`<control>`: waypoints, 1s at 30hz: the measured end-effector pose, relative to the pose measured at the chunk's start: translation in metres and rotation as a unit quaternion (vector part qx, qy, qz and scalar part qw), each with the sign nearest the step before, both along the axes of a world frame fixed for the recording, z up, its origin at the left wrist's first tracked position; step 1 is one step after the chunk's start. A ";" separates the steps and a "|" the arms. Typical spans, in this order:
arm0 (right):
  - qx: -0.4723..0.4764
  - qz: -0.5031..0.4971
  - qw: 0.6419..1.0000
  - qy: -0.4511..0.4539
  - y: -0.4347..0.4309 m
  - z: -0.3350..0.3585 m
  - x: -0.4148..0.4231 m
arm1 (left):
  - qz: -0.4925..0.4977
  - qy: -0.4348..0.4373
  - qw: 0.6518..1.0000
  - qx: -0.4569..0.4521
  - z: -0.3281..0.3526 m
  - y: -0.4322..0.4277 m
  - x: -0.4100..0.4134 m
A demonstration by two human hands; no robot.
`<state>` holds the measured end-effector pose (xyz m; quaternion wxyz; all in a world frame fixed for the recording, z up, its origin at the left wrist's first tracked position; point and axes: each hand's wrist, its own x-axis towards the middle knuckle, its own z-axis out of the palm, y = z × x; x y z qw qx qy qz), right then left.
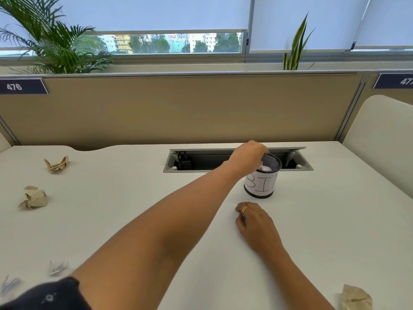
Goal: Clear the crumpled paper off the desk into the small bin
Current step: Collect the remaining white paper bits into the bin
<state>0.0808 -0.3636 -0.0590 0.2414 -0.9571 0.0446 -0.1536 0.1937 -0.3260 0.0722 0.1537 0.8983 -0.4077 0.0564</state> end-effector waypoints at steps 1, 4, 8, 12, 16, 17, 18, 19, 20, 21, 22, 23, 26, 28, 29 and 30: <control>-0.001 0.000 1.000 0.000 0.000 0.000 0.000 | 0.000 -0.007 1.000 -0.003 -0.001 0.002 0.000; -0.003 0.001 1.000 0.001 0.000 0.000 0.000 | 0.001 -0.013 1.000 -0.022 -0.001 0.008 -0.002; -0.007 0.001 1.000 0.004 0.001 0.001 -0.001 | 0.013 -0.014 0.998 -0.059 -0.003 0.023 -0.012; -0.017 -0.003 1.000 0.009 0.002 0.002 -0.002 | 0.044 0.014 0.996 -0.073 -0.018 0.049 -0.027; -0.041 -0.017 0.999 0.009 0.005 0.005 -0.003 | 0.119 0.095 0.987 -0.056 -0.051 0.090 -0.046; -0.042 -0.024 0.999 0.009 0.008 0.005 -0.005 | 0.135 0.115 0.983 -0.056 -0.059 0.103 -0.053; -0.041 -0.033 0.999 0.009 0.011 0.005 -0.008 | 0.148 0.130 0.979 -0.058 -0.067 0.116 -0.060; -0.040 -0.042 0.998 0.010 0.015 0.004 -0.010 | 0.159 0.138 0.975 -0.063 -0.074 0.130 -0.067; -0.042 -0.049 0.998 0.014 0.019 0.004 -0.012 | 0.172 0.141 0.973 -0.067 -0.081 0.143 -0.074; -0.047 -0.056 0.997 0.019 0.024 0.003 -0.015 | 0.183 0.142 0.970 -0.070 -0.086 0.155 -0.082; -0.055 -0.060 0.996 0.025 0.030 0.002 -0.019 | 0.195 0.145 0.967 -0.073 -0.090 0.166 -0.090; -0.062 -0.062 0.996 0.025 0.037 0.001 -0.024 | 0.205 0.148 0.964 -0.077 -0.094 0.177 -0.098; -0.072 -0.057 0.996 0.024 0.058 -0.003 -0.043 | 0.234 0.150 0.955 -0.102 -0.095 0.206 -0.121; -0.070 -0.040 0.997 0.006 0.072 -0.004 -0.057 | 0.256 0.142 0.947 -0.133 -0.092 0.228 -0.139; -0.065 -0.031 0.997 0.000 0.079 -0.004 -0.064 | 0.266 0.137 0.943 -0.148 -0.091 0.240 -0.149; -0.060 -0.021 0.998 0.000 0.087 -0.005 -0.071 | 0.277 0.132 0.938 -0.161 -0.091 0.252 -0.160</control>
